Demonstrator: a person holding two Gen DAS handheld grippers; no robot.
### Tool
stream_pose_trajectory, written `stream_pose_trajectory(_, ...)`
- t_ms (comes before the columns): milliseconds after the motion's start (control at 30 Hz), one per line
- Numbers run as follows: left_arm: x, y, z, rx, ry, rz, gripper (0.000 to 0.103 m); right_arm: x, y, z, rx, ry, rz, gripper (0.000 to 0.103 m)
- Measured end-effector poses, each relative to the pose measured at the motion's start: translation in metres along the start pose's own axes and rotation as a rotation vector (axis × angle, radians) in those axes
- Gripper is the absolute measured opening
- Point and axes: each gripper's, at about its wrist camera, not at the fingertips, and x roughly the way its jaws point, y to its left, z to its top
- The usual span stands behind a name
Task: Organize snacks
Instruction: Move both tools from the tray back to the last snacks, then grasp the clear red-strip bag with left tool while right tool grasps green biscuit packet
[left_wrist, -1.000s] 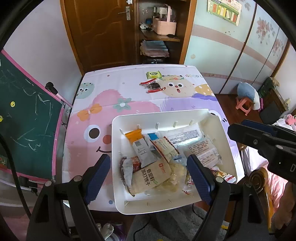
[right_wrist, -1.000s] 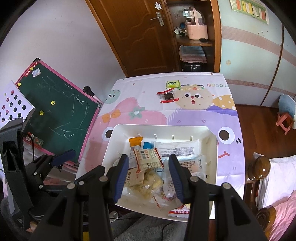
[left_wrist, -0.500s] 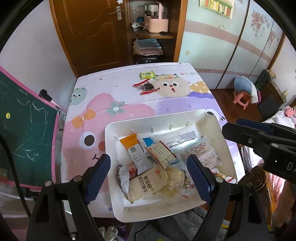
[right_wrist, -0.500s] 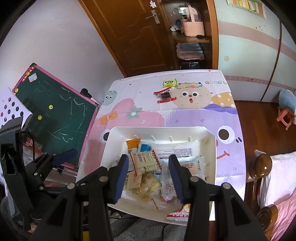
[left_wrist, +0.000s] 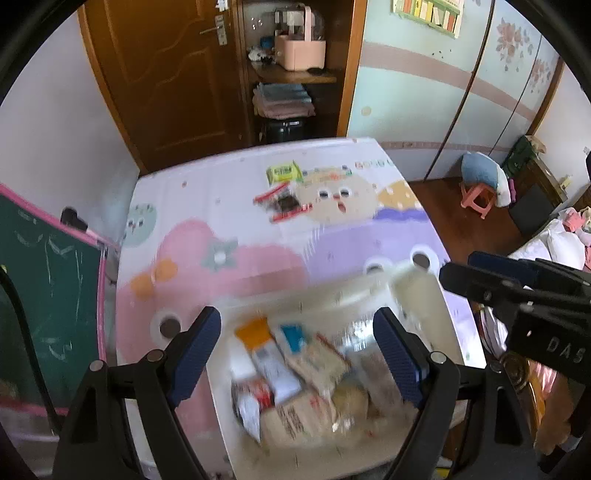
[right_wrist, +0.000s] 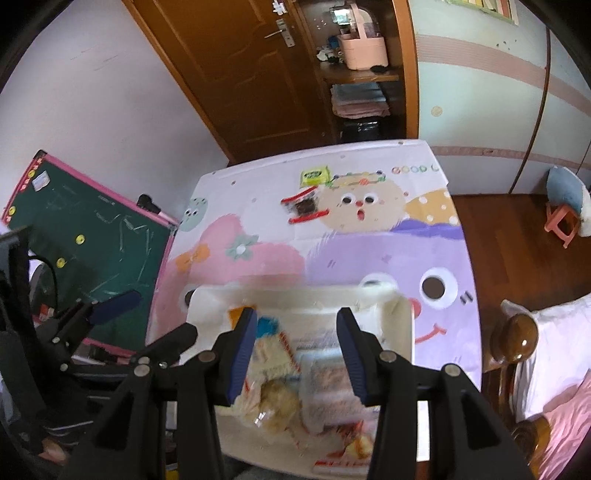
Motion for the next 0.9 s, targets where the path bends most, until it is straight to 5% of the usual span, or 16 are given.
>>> stream_pose_trajectory(267,0.042,0.014,0.085,-0.026,-0.041,-0.008,0.086,0.032,-0.023,0.078,0.001,-0.049,-0.092,0.045)
stream_pose_trajectory(533,0.15,0.038,0.147,-0.16,0.066,-0.012,0.086,0.106,-0.07,0.155,0.092,-0.018,-0.091,0.05)
stream_pose_trajectory(900,0.294,0.06,0.141,-0.416,0.253,-0.016,0.086,0.215,-0.092,0.187,0.157,0.107,-0.055,0.054)
